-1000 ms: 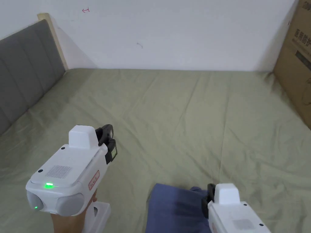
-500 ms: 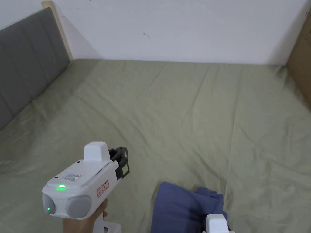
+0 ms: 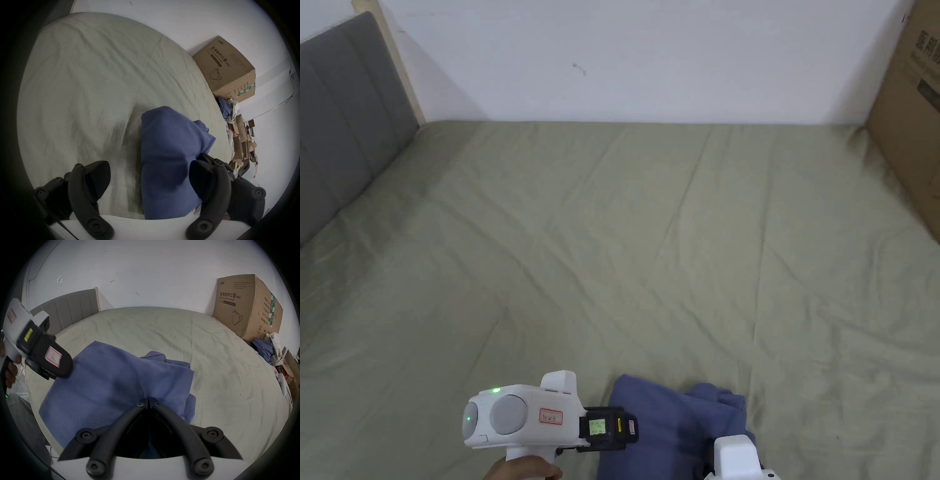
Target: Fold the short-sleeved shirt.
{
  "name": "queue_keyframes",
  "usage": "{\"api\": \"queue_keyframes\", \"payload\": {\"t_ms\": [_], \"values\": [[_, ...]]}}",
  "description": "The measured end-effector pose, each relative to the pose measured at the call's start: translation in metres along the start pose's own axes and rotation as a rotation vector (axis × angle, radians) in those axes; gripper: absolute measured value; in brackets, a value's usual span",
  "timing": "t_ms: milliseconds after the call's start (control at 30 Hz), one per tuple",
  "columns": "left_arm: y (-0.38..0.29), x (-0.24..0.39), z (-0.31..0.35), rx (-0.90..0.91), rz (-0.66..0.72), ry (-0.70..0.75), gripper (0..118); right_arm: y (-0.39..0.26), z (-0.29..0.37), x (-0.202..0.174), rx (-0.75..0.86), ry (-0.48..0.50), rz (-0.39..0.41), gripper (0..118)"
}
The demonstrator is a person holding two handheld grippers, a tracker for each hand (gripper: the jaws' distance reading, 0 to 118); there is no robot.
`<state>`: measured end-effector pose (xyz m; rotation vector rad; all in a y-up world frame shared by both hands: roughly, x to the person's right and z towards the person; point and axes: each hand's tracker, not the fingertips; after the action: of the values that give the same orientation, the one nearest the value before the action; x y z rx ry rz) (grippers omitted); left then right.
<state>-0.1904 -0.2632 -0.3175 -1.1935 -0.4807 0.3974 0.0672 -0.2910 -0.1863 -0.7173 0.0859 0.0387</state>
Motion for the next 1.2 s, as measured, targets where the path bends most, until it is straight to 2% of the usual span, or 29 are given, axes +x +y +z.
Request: {"api": "queue_keyframes", "payload": {"t_ms": [100, 167, 200, 267, 367, 500, 600, 733, 967, 1200], "values": [[0.0, 0.0, -0.003, -0.015, -0.015, -0.071, 76, 0.0, 0.0, 0.001, 0.0, 0.009, 0.003, 0], [0.002, -0.001, -0.007, -0.024, -0.02, -0.105, 53, -0.001, -0.001, 0.002, -0.001, 0.01, 0.005, 0], [0.002, -0.001, -0.009, -0.033, -0.015, -0.123, 46, 0.0, -0.001, 0.002, -0.002, 0.011, 0.007, 0], [0.002, -0.003, -0.015, -0.049, -0.011, -0.092, 40, 0.001, -0.001, 0.002, -0.007, 0.013, 0.004, 0], [0.001, -0.001, -0.013, -0.043, -0.004, -0.101, 24, 0.006, 0.001, 0.004, -0.016, 0.02, 0.0, 0], [0.003, 0.01, 0.007, -0.008, -0.054, -0.093, 17, 0.021, 0.013, 0.012, 0.007, 0.057, -0.063, 0], [0.016, 0.004, 0.03, 0.023, -0.078, -0.096, 17, 0.042, 0.027, 0.015, 0.084, 0.046, -0.052, 0], [0.046, -0.026, 0.075, 0.06, -0.15, 0.03, 17, 0.069, 0.038, 0.014, 0.154, 0.041, -0.032, 0], [0.099, -0.129, 0.165, 0.114, -0.086, 0.29, 17, 0.089, 0.033, 0.0, 0.188, 0.049, 0.007, 0], [0.127, -0.207, 0.235, 0.113, 0.002, 0.485, 17, 0.091, 0.019, -0.017, 0.161, 0.069, 0.026, 0]]}}
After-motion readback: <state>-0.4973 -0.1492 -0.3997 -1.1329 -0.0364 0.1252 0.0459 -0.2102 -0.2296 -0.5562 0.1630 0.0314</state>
